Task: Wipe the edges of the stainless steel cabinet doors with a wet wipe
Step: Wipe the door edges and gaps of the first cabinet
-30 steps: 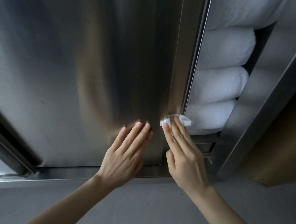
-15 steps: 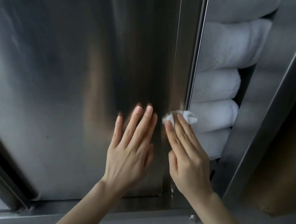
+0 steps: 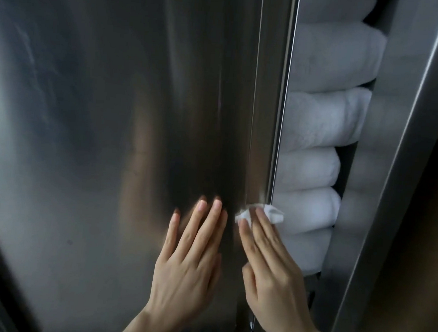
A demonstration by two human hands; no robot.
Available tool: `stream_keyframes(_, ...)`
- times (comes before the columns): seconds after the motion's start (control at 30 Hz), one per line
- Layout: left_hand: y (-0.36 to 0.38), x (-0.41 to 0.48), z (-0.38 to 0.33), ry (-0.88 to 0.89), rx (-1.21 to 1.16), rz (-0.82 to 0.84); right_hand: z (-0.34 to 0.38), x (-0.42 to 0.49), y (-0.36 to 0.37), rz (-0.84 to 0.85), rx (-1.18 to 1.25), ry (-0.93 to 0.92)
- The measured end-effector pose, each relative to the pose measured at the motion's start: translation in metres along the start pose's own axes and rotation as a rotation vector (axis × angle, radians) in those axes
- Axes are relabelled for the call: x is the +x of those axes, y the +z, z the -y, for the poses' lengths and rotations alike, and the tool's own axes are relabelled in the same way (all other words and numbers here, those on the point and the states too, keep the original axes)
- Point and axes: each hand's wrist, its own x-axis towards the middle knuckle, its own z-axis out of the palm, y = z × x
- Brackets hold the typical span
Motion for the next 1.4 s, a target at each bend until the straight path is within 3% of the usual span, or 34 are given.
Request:
stream_keyframes(0.23, -0.019, 0.03, 0.004, -0.031, -0.006, -0.106, -0.004, 0.097, -0.023, -0.248, 0.024, 0.035)
stream_keyframes(0.4, -0.028, 0.075, 0.007, -0.137, 0.031, -0.168, 0.0, 0.077, -0.022, -0.211, -0.021, 0.006)
stream_keyframes(0.6, -0.023, 0.075, 0.005, -0.129, 0.08, -0.163, -0.002, 0.129, -0.04, -0.234, 0.003, 0.02)
stream_keyframes(0.8, -0.037, 0.08, 0.007, -0.127, -0.033, -0.232, -0.002, 0.145, -0.049, -0.231, 0.039, 0.002)
stream_keyframes(1.03, -0.07, 0.142, 0.044, -0.136, -0.006, -0.278, -0.01, 0.203, -0.069, -0.265, -0.006, -0.066)
stream_keyframes(1.2, -0.086, 0.176, 0.056, -0.16, -0.002, -0.336, -0.012, 0.195, -0.071, -0.223, -0.083, -0.098)
stream_keyframes(1.4, -0.092, 0.208, 0.059, -0.12, 0.066, -0.352, -0.011, 0.274, -0.099, -0.348, -0.058, -0.081)
